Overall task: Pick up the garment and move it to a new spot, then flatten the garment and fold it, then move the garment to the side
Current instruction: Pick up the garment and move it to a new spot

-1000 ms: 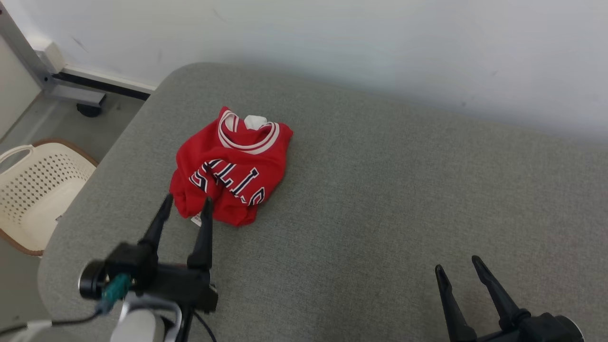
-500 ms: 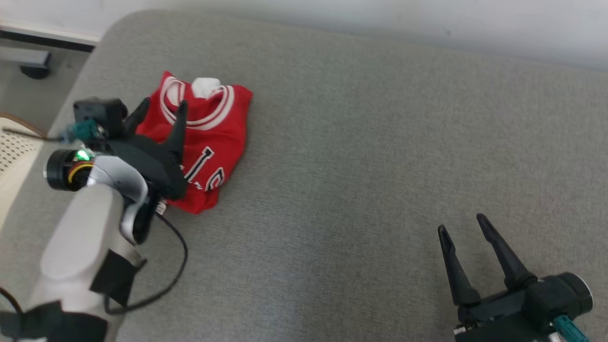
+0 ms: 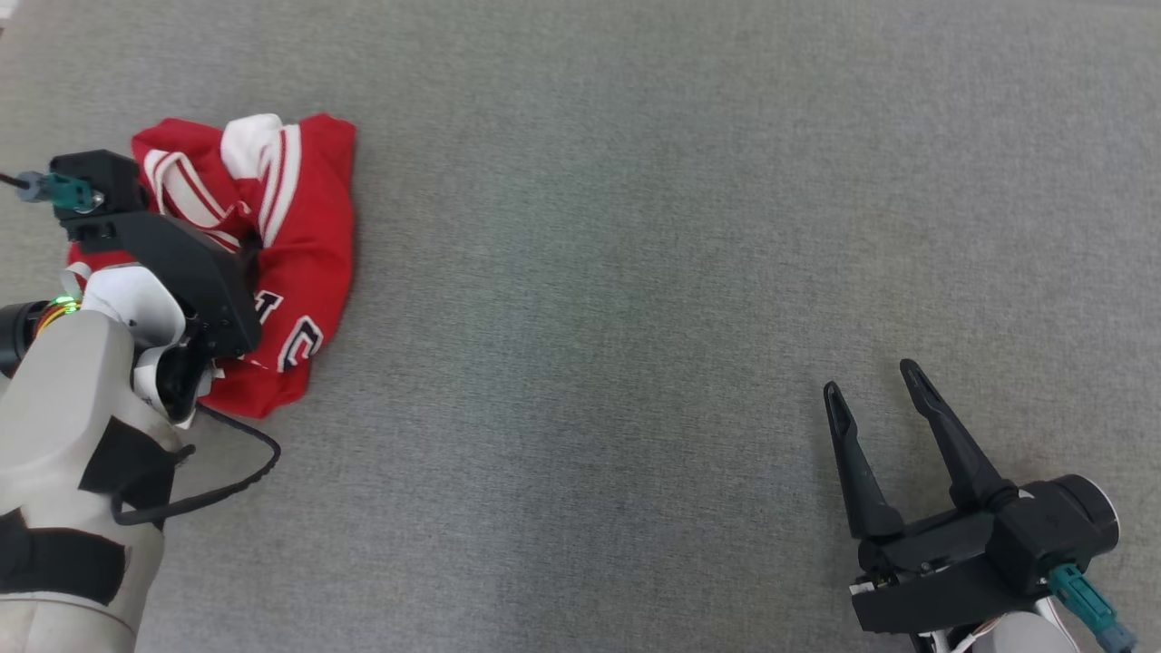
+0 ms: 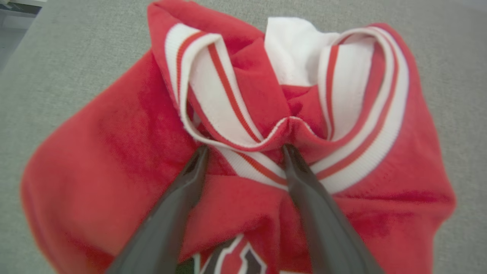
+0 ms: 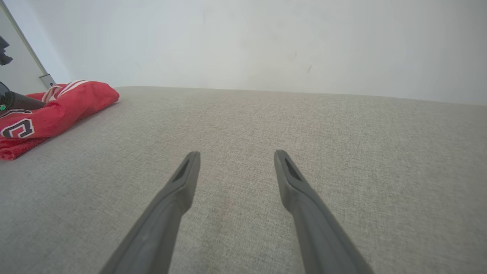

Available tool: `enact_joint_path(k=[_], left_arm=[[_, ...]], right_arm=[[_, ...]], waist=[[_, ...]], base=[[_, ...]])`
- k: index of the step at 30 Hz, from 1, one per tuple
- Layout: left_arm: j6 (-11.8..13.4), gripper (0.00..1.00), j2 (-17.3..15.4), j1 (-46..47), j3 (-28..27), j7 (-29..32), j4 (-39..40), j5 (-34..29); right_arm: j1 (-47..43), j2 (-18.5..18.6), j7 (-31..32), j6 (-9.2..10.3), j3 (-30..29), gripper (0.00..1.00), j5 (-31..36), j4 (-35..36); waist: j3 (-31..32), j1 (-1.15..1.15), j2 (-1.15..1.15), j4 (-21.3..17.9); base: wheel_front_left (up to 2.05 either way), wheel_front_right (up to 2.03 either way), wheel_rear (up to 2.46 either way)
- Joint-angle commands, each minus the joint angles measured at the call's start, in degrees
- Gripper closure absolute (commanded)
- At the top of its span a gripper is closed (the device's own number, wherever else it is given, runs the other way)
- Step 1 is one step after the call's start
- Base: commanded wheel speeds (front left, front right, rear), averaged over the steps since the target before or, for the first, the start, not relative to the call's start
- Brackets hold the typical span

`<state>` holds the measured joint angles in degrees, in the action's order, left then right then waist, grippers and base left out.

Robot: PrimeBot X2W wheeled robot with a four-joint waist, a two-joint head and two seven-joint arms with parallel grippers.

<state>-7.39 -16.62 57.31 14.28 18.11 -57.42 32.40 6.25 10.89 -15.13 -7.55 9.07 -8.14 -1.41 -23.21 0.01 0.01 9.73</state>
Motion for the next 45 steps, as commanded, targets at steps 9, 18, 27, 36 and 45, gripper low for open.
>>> enact_joint_path(k=[9,18,27,36,45], left_arm=[[-0.04,0.00,0.84,-1.08,1.60,0.26,-5.12,1.21],[-0.14,1.00,0.18,-2.73,2.73,-10.58,-2.08,1.79],[-0.04,1.00,-1.18,-5.64,1.44,-28.66,1.63,1.82],[-0.03,1.00,-0.52,-10.34,3.02,-32.73,11.95,3.12],[0.21,1.00,2.02,-15.11,6.86,-28.50,22.14,4.55]], right_arm=[[2.11,-0.95,-0.02,0.14,-0.21,0.00,0.34,-0.35],[2.00,-1.70,-0.02,0.14,0.44,0.00,-0.66,-1.03],[-0.76,-2.92,-0.02,0.14,0.62,0.00,-1.52,-1.82],[-5.00,-3.79,-0.02,0.14,0.73,0.00,-3.54,-2.39],[-6.46,-4.07,-0.03,0.14,0.43,0.00,-4.02,-1.28]], waist=[[-2.93,-0.01,-0.01,-2.38],[0.10,-0.01,-0.01,-2.68],[7.22,-0.01,-0.01,-3.33],[15.95,-0.01,-0.01,-5.53],[19.09,-0.01,-0.01,-11.56]], base=[[0.00,0.00,0.00],[0.00,0.00,0.00],[0.00,0.00,0.00],[0.00,0.00,0.00],[0.00,0.00,0.00]])
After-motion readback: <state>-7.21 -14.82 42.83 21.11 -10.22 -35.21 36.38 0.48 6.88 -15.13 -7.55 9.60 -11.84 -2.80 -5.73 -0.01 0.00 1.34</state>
